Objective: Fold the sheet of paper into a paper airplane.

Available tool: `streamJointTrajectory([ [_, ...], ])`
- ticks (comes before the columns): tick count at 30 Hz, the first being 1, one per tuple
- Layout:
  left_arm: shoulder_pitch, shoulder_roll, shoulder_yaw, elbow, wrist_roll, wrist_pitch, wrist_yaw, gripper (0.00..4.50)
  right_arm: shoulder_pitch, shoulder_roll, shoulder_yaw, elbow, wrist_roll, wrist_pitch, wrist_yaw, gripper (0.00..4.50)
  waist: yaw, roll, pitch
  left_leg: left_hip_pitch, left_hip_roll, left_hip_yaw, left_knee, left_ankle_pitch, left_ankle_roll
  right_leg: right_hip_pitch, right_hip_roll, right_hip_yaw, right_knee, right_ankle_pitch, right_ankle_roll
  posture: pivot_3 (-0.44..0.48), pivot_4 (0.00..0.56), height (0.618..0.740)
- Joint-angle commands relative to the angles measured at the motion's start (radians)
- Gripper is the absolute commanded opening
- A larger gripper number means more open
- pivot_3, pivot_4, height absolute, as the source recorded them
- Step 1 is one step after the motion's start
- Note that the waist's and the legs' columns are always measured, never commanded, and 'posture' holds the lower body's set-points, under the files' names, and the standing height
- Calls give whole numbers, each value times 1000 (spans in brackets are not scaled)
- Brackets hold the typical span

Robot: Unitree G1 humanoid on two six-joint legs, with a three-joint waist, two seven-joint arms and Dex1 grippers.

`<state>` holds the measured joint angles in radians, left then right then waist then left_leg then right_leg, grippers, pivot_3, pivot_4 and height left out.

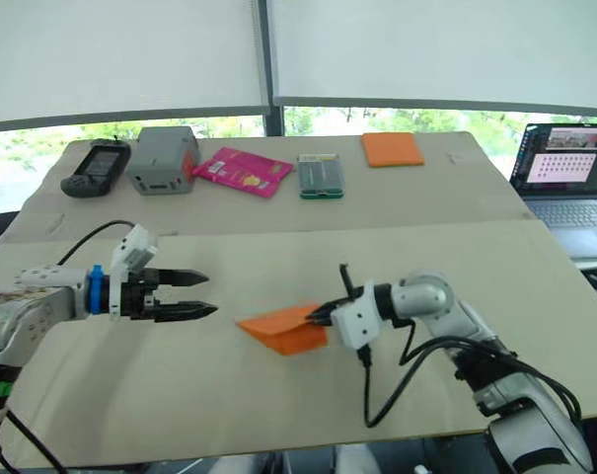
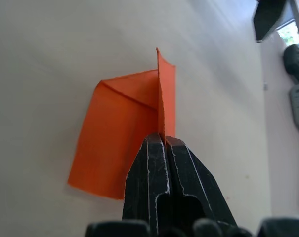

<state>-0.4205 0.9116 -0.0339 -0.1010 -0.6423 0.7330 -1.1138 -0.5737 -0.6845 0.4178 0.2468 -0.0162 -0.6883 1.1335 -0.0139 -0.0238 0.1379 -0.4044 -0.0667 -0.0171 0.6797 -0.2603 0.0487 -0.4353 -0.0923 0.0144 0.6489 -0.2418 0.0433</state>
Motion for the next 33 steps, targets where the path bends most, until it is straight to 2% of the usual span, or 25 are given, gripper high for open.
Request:
streamJointTrajectory([
  [1, -66, -65, -58, 37, 90, -110, -20, 4500, 22, -5, -18, -18, 14, -30, 1, 40, 6, 0, 0, 0, 0, 0, 1, 0, 0, 0, 0, 0, 0, 0, 0, 0, 150, 740],
  [2, -73, -76, -64, 47, 104, -122, -25, 4500, 25, -3, -18, -21, 11, -28, 0, 40, 5, 0, 0, -1, 0, 0, 1, 0, 0, 0, 0, 0, 0, 0, 0, 0, 150, 740],
  [5, -92, -126, -116, 83, 153, -180, -62, 3667, 33, 6, -23, -25, -4, -12, -15, 0, 3, 0, 0, 0, 0, 0, 2, 0, 0, 0, 0, 0, 0, 0, 0, 0, 150, 740],
  [16, -121, -300, -265, 266, 361, -468, -139, 30, 73, -4, -40, -59, -22, 37, -51, 0, 9, 0, 0, -1, 0, 0, 4, 0, 1, 1, 0, 0, 0, 0, 0, 0, 150, 740],
  [21, -108, -325, -298, 369, 448, -563, -139, 30, 95, -3, -53, -86, 1, 77, -53, 0, 9, 0, 0, -1, 0, 1, 4, 0, 2, 1, 0, 0, 1, 0, 0, 0, 150, 740],
  [26, -108, -352, -297, 424, 471, -617, -153, 30, 146, -6, -81, -131, 100, 185, -19, 0, 16, 0, 0, 0, 0, 1, 5, -1, 3, 3, 0, 0, 0, 0, 0, 0, 150, 740],
  [30, -111, -366, -305, 448, 486, -649, -169, 30, 193, 3, -105, -219, 280, 481, 31, 0, 21, 0, 0, 2, 0, 0, 6, -5, 9, 7, 0, 0, -1, 0, 0, 0, 150, 740],
  [33, -111, -375, -314, 466, 505, -663, -168, 30, 183, 9, -115, -222, 346, 669, 60, 0, 24, 0, 0, 4, 1, 0, 6, -7, 13, 10, -1, 0, -1, 0, 0, 0, 150, 740],
])
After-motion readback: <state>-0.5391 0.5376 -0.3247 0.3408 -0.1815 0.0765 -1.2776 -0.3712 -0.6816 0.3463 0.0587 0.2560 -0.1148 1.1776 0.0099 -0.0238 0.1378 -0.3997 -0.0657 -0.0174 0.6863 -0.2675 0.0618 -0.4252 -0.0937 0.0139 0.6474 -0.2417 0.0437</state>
